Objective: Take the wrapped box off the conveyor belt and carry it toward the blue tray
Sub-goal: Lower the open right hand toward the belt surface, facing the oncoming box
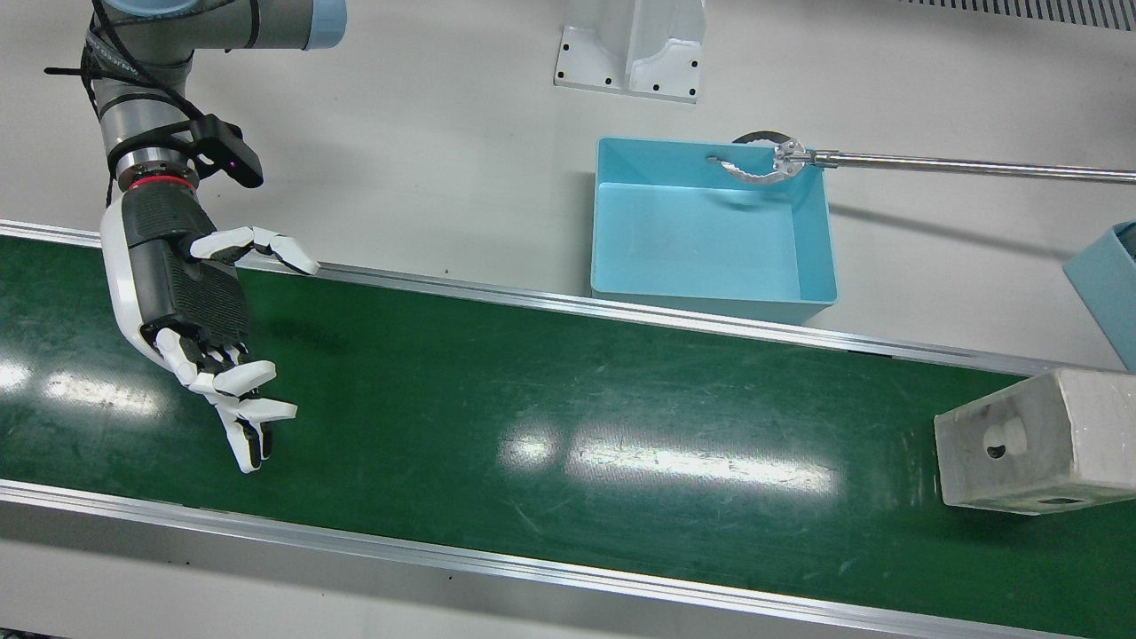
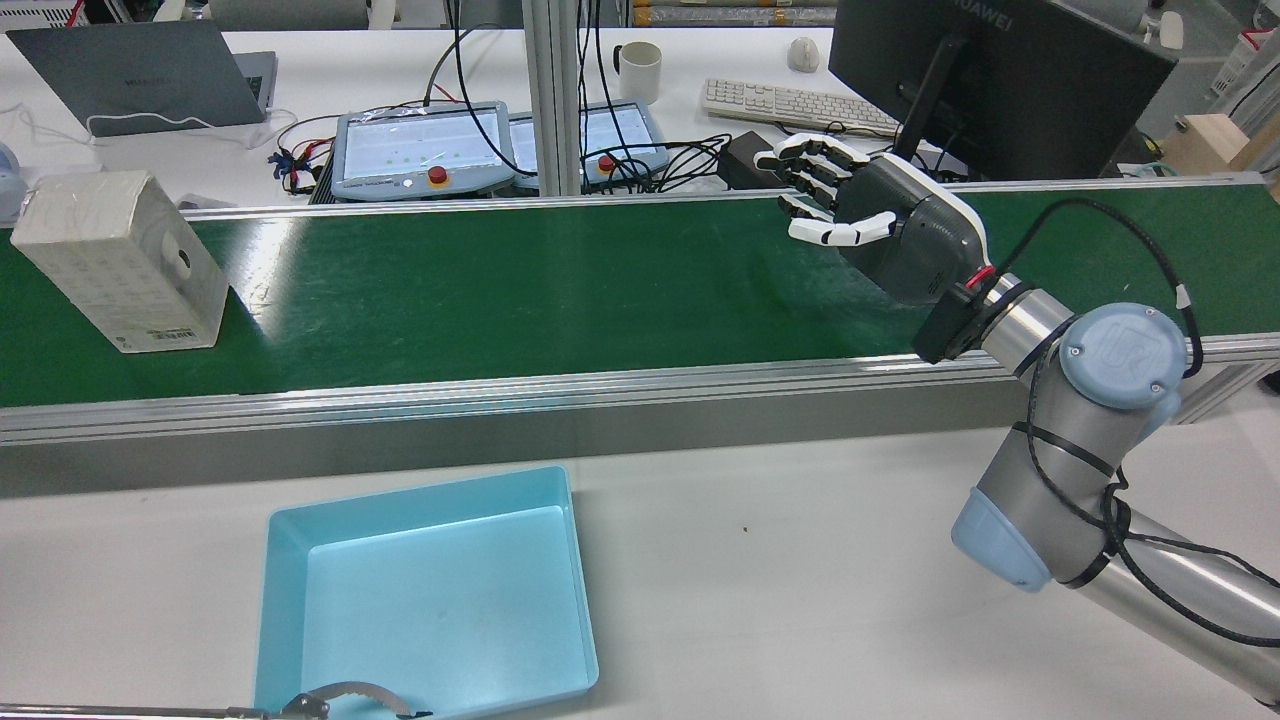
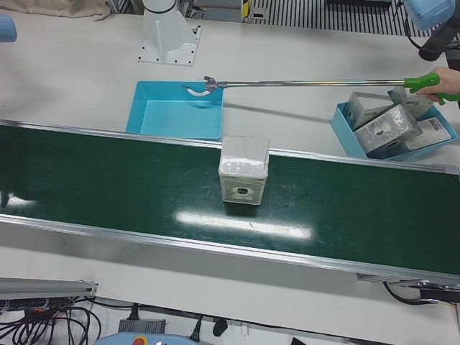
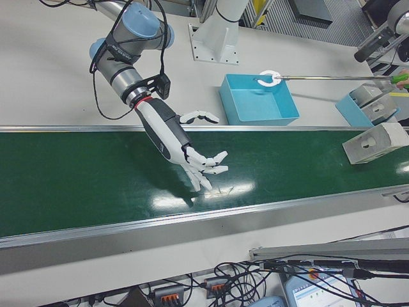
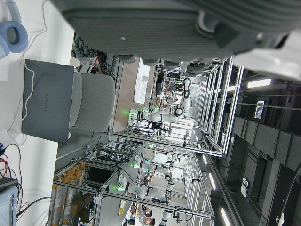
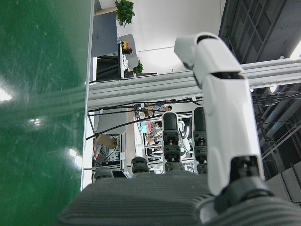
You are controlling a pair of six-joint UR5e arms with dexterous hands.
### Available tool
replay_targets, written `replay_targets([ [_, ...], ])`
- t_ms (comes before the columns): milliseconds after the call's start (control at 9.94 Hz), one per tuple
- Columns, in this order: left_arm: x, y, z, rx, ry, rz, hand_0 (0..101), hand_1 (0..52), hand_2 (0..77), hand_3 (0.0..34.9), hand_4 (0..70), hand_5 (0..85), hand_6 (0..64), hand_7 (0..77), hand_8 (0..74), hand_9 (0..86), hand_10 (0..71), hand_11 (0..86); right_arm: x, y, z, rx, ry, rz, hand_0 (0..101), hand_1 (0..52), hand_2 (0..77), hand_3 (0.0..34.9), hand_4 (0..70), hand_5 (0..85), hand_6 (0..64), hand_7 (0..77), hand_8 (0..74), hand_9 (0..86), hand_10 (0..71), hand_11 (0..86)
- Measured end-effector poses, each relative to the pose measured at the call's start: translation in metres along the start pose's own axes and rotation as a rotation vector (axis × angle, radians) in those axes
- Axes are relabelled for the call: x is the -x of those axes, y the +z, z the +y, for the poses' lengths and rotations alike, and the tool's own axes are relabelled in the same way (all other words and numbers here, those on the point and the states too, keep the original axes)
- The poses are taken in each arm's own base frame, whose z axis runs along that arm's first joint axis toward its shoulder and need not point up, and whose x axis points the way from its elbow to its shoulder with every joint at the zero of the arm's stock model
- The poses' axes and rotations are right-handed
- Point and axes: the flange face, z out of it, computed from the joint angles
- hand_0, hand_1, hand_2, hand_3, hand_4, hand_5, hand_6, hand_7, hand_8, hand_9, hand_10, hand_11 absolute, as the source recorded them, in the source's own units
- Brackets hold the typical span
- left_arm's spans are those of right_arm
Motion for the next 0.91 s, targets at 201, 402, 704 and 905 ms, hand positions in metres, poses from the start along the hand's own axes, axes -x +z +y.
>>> replay_targets([
  [201,0.0,0.0,0.0,0.0,0.0,0.0,0,0.0,0.5,0.0,0.0,1.1,0.0,0.5,0.0,0.0,0.5,0.0,0.002,0.004,-0.003,-0.011,-0.005,-0.006,51,22.9,31.1,15.6,13.1,37.6,4.9,26.2,0.0,7.6,0.0,1.6],
  [402,0.0,0.0,0.0,0.0,0.0,0.0,0,0.0,0.5,0.0,0.0,1.1,0.0,0.0,0.0,0.0,0.5,0.0,-0.003,0.019,-0.004,-0.022,-0.006,-0.007,51,22.4,32.7,16.1,14.7,38.7,4.9,27.3,0.0,7.6,0.0,1.6],
  [704,0.0,0.0,0.0,0.0,0.0,0.0,0,0.0,0.5,0.0,0.0,1.1,0.0,0.0,0.0,0.0,0.0,0.0,-0.004,0.026,0.004,-0.006,0.012,-0.011,53,24.0,33.3,21.7,13.6,39.8,5.5,31.1,1.6,8.7,0.0,1.6],
  [905,0.0,0.0,0.0,0.0,0.0,0.0,0,0.0,0.5,0.0,0.0,1.1,0.0,0.0,0.0,0.0,0.5,0.0,-0.005,0.027,0.018,0.023,0.022,-0.01,50,19.1,26.2,20.0,10.4,38.2,3.3,26.2,0.0,6.5,0.0,1.6],
])
